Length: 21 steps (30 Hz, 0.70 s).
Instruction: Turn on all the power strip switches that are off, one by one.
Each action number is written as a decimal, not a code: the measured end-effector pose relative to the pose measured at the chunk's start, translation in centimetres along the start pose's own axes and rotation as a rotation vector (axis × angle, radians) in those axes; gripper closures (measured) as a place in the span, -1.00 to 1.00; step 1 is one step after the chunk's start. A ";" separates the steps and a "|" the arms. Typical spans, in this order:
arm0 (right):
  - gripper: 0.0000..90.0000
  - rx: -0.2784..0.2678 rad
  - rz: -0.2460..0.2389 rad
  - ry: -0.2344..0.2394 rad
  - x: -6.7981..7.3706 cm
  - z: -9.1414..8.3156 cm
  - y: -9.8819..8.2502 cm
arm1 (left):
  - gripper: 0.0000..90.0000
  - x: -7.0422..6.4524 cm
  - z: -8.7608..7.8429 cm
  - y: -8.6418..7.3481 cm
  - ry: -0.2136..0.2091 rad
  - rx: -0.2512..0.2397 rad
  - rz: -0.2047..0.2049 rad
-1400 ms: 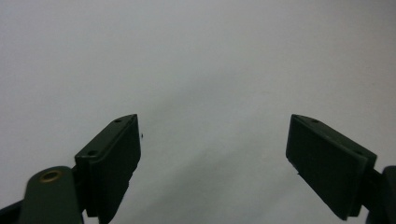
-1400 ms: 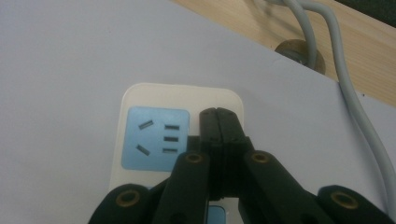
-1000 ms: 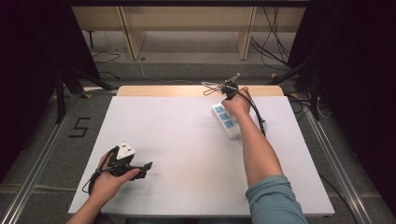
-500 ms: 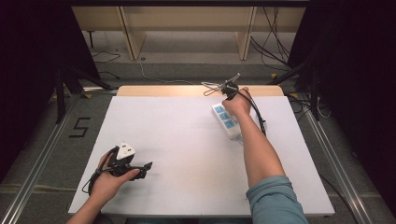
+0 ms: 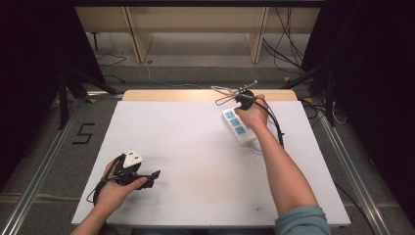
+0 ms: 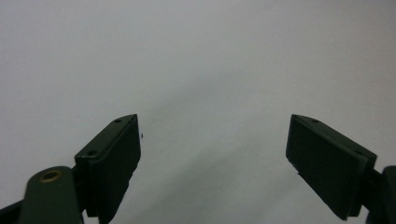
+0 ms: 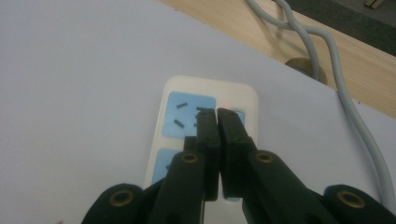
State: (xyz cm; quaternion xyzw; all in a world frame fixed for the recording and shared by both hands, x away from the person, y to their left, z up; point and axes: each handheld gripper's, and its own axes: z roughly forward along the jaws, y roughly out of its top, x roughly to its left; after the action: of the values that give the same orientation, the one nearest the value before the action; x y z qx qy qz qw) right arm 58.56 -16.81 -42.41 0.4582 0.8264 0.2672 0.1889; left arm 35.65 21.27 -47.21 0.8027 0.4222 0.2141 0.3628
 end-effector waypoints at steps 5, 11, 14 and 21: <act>0.88 -0.020 -0.015 0.036 0.1 -1.3 -1.4 | -0.61 0.0 0.0 0.0 0.000 0.006 0.004; 0.70 -0.052 -0.029 0.074 0.6 -2.9 -3.2 | -0.61 -0.1 0.1 0.0 0.001 0.007 -0.002; 0.61 -0.069 -0.039 0.085 1.0 -3.7 -4.0 | -0.61 -0.1 0.1 0.0 0.001 0.007 -0.001; 0.41 -0.097 -0.065 0.123 2.1 -5.1 -5.9 | -0.61 -0.1 0.2 0.1 0.003 0.009 0.000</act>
State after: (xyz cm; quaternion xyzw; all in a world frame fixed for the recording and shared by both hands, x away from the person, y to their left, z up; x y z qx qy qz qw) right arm 50.74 -18.98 -42.15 0.4041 0.8370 0.3284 0.1686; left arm 35.71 21.08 -47.27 0.8039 0.4237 0.2136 0.3585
